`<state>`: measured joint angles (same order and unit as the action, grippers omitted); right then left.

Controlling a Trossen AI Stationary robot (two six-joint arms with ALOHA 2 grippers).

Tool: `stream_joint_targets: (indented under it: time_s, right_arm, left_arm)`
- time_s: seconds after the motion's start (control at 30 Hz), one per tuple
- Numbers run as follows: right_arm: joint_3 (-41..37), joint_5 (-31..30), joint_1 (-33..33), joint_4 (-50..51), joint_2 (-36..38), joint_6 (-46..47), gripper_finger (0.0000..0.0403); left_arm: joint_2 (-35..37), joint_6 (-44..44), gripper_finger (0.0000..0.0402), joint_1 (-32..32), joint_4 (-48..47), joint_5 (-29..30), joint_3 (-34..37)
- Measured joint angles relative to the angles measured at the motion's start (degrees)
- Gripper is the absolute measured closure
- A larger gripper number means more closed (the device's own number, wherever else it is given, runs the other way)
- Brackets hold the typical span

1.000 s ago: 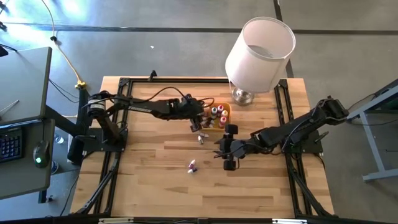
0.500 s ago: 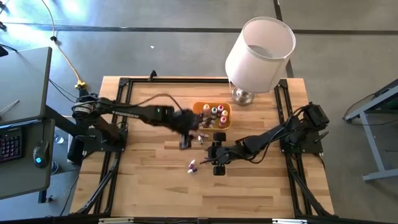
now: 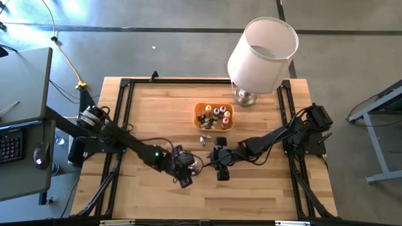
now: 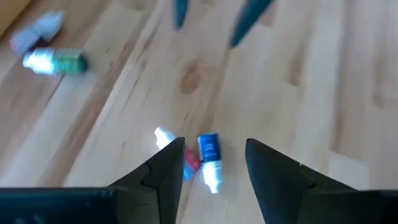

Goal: Pick & Place food coloring
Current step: Put the small red food coloring bottle into the yellow container

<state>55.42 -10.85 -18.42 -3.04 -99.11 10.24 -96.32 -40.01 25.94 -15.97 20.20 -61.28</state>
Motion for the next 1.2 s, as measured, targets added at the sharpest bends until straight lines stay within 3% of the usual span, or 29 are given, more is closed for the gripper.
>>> stream_joint_targets:
  time_s: [0.1,0.23,0.6,0.97,1.2]
  right_arm:
    - [0.0,0.3,0.0,-0.3,0.0,-0.1,0.0254]
    - [0.0,1.9,0.2,-0.4,0.1,-1.4,0.0254]
    - [0.0,17.7,0.2,-3.1,-0.2,-6.7,0.0260]
    - [0.0,20.6,0.0,-12.7,-7.1,-12.9,0.0289]
    - [0.0,15.5,-0.3,-13.9,-8.2,-11.8,0.0308]
  left_arm:
    - [-2.5,-6.6,0.0237,0.8,0.0,4.0,0.0]
    - [-5.3,-9.3,0.0237,0.4,0.6,6.5,0.0]
    - [-9.0,-14.1,0.0237,-1.2,1.8,3.0,0.0]
    - [-9.2,-14.3,0.0237,-1.2,0.2,3.0,-0.1]
    - [-11.1,-14.9,0.0237,-1.2,0.2,2.6,-0.2]
